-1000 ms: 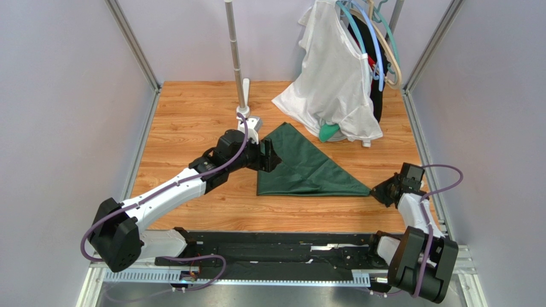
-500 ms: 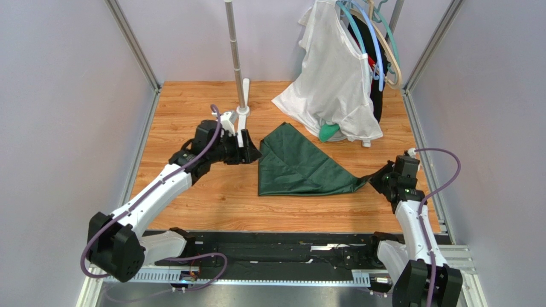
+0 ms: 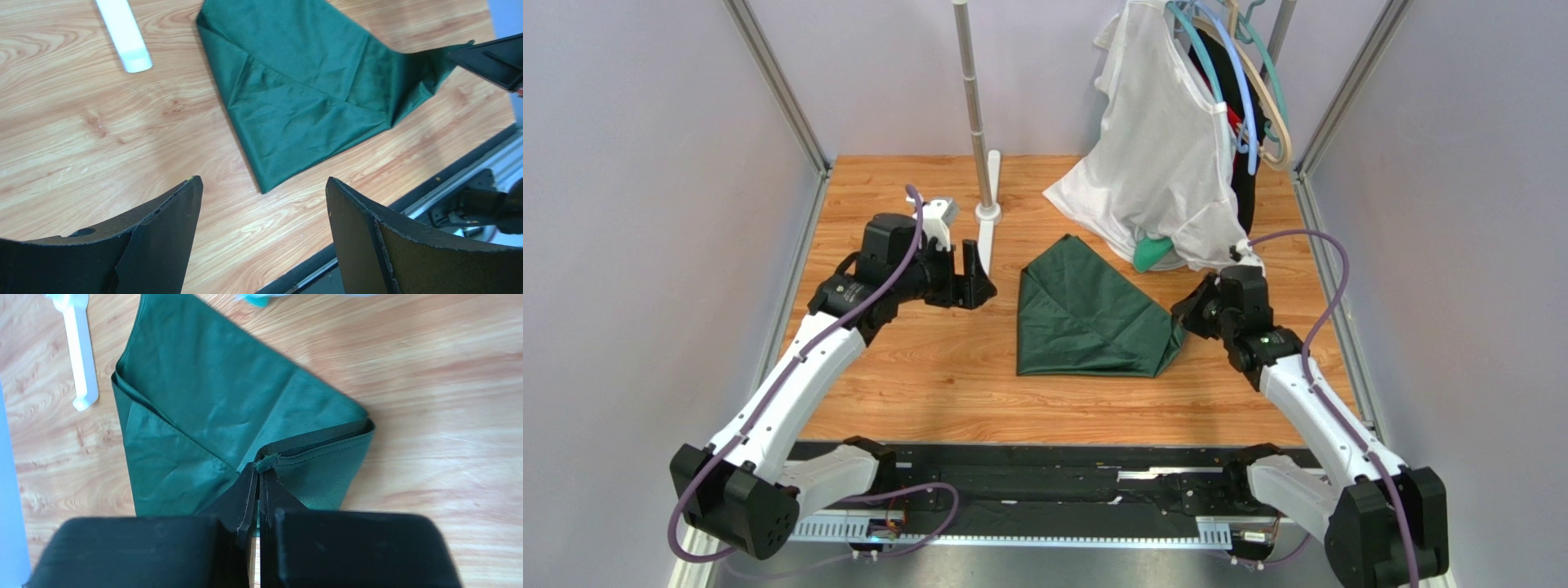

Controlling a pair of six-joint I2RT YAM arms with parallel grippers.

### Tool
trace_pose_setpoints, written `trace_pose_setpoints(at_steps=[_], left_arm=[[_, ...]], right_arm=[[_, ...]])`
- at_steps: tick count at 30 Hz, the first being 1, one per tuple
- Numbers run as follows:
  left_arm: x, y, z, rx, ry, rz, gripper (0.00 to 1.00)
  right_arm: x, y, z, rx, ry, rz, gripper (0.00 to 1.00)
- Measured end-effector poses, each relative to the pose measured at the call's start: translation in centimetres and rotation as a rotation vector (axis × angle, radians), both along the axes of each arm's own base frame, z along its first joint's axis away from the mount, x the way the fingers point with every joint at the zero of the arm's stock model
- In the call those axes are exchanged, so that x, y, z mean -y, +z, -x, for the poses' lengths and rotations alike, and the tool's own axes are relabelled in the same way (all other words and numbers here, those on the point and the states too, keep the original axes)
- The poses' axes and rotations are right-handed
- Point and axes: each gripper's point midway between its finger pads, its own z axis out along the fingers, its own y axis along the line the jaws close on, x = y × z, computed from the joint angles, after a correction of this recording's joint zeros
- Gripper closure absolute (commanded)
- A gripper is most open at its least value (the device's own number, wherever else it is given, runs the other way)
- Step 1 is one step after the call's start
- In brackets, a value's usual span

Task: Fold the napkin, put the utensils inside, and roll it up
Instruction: Fold the napkin

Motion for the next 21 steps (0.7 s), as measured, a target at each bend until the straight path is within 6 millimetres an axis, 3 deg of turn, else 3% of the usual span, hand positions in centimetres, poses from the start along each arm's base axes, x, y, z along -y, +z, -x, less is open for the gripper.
trace_pose_setpoints(at_steps=[10,21], left_arm=[[-2.3,-1.3,-1.0,-0.017,0.044,-0.057,0.18],[-3.1,-1.4,-1.2,-0.021,0.062,-0.052,0.18]], right_arm=[[-5.9,0.0,-0.9,-0.005,0.135,0.015,1.0],[-10.8,3.9,-1.7,0.071,0.244,-0.017,1.0]])
